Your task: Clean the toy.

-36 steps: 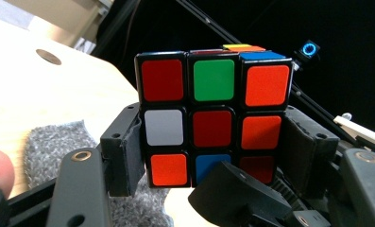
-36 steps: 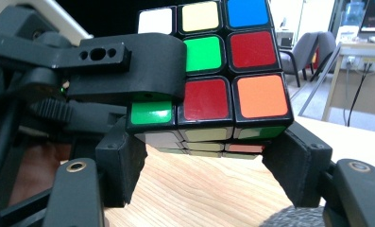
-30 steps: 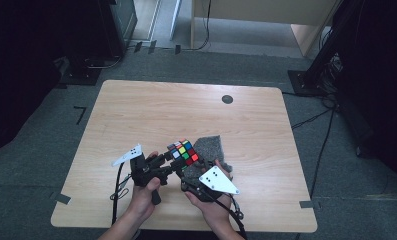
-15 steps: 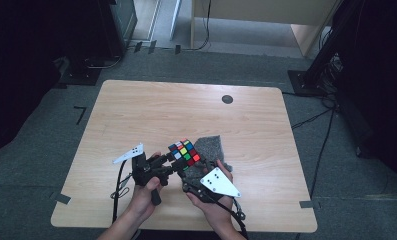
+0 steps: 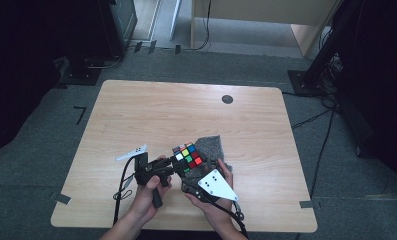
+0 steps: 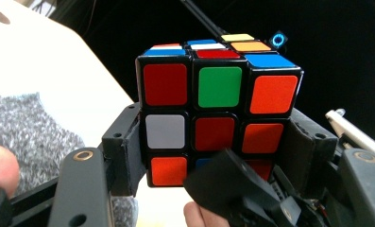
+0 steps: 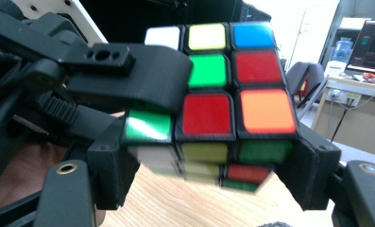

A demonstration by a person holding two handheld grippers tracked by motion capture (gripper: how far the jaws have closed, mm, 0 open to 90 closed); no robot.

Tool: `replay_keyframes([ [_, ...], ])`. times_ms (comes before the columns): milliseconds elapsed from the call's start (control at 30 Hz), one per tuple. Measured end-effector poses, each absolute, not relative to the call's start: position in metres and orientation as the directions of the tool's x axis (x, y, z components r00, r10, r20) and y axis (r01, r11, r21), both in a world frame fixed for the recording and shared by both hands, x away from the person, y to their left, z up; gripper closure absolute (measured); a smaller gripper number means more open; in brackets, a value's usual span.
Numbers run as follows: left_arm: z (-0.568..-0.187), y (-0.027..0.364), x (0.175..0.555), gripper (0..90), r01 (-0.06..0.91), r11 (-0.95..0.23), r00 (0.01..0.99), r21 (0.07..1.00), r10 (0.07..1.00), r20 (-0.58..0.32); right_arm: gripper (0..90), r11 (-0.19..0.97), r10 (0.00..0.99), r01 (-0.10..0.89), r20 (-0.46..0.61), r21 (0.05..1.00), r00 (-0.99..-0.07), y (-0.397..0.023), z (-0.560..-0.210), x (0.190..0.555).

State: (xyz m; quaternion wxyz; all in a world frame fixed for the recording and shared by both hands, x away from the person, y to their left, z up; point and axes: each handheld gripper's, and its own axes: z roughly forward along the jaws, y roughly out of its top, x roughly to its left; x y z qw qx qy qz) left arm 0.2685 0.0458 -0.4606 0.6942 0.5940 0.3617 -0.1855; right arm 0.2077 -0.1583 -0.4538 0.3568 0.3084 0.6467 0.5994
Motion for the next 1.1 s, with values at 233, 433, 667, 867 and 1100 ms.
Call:
replay_keyframes([
  [233,-0.457,0.044,0.266,29.8,0.599,0.222,0.726,0.77,0.254,-0.639,34.2,0.128,0.839,-0.018,-0.118,0.992,-0.531,-0.158,-0.452,0.205],
  [433,-0.45,0.047,0.27,18.5,0.604,0.141,0.74,0.785,0.267,-0.617,34.2,0.136,0.836,-0.004,-0.116,0.991,-0.537,-0.159,-0.453,0.206],
  [667,-0.438,0.063,0.271,9.7,0.477,0.102,0.763,0.873,0.445,-0.468,34.2,0.125,0.849,0.041,-0.086,0.991,-0.522,-0.165,-0.456,0.211],
  [867,-0.434,0.068,0.272,10.4,0.36,-0.033,0.733,0.932,0.628,-0.261,34.2,0.107,0.868,0.092,-0.048,0.99,-0.494,-0.181,-0.458,0.22],
  [1100,-0.44,0.063,0.274,24.3,0.284,-0.159,0.706,0.946,0.702,-0.094,34.1,0.011,0.863,0.139,0.061,0.99,-0.501,-0.203,-0.447,0.225],
])
